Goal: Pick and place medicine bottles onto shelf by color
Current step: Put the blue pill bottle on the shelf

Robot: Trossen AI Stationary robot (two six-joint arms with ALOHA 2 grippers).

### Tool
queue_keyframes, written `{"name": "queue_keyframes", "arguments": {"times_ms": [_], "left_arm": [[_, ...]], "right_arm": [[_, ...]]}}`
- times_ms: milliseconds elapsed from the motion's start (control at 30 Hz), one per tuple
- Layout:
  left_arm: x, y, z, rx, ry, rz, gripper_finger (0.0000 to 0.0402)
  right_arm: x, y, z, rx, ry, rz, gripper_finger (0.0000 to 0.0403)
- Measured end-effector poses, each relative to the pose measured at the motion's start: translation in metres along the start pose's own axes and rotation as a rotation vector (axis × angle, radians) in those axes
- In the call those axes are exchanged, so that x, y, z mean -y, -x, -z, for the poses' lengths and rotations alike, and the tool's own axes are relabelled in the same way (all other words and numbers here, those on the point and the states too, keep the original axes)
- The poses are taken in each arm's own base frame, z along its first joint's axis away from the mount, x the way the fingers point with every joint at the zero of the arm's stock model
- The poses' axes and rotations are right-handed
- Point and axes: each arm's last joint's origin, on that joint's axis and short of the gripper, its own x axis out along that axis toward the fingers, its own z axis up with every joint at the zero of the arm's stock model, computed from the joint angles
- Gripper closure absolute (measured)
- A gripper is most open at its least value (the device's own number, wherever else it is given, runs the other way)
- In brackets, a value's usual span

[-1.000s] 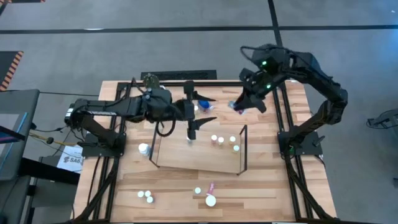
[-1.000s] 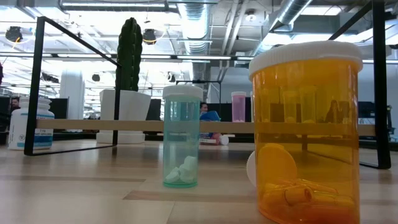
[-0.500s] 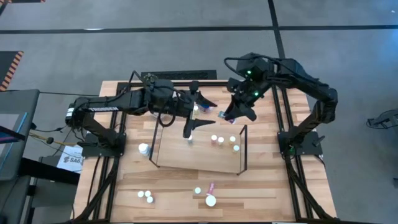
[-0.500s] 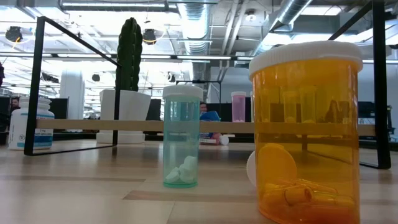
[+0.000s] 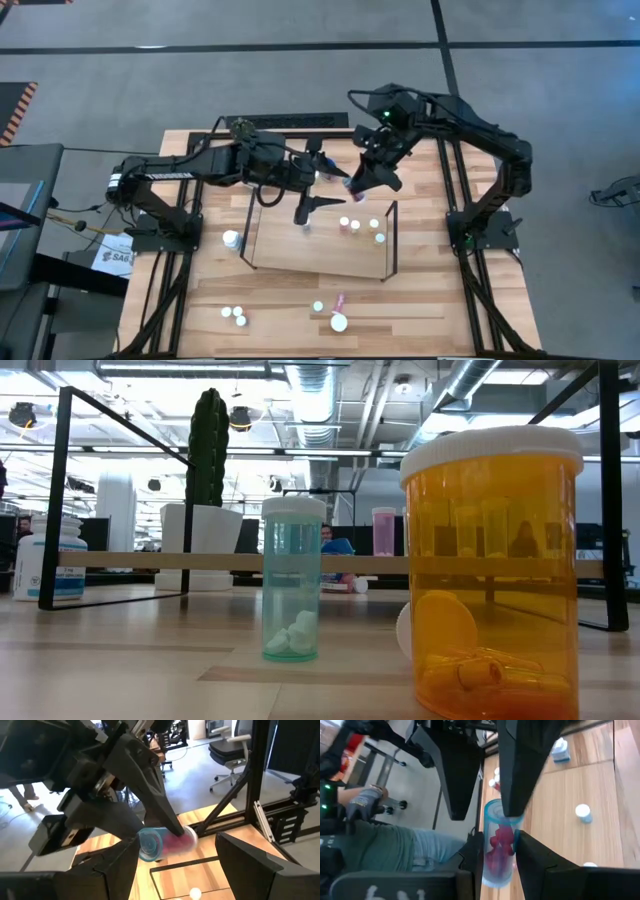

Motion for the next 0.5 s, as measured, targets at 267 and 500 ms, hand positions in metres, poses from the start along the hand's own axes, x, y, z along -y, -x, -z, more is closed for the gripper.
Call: {"name": "queue_keyframes", "arguments": {"times_ms": [267,500], "left_arm": [[-0.0011,-0.0013,0.0020,-0.024,-0.030,-0.042,0.0148],[-0.0004,-0.0014,0.0049,-0.058,-0.061,-0.050,0.0148]], "right_arm": [[0.0059,-0.0041,-0.0031,0.002,-0.004,0.005,0.0294],[0.0060,-0.0011,0.0019,-0.029,-0.033,0.017,0.0294]]}}
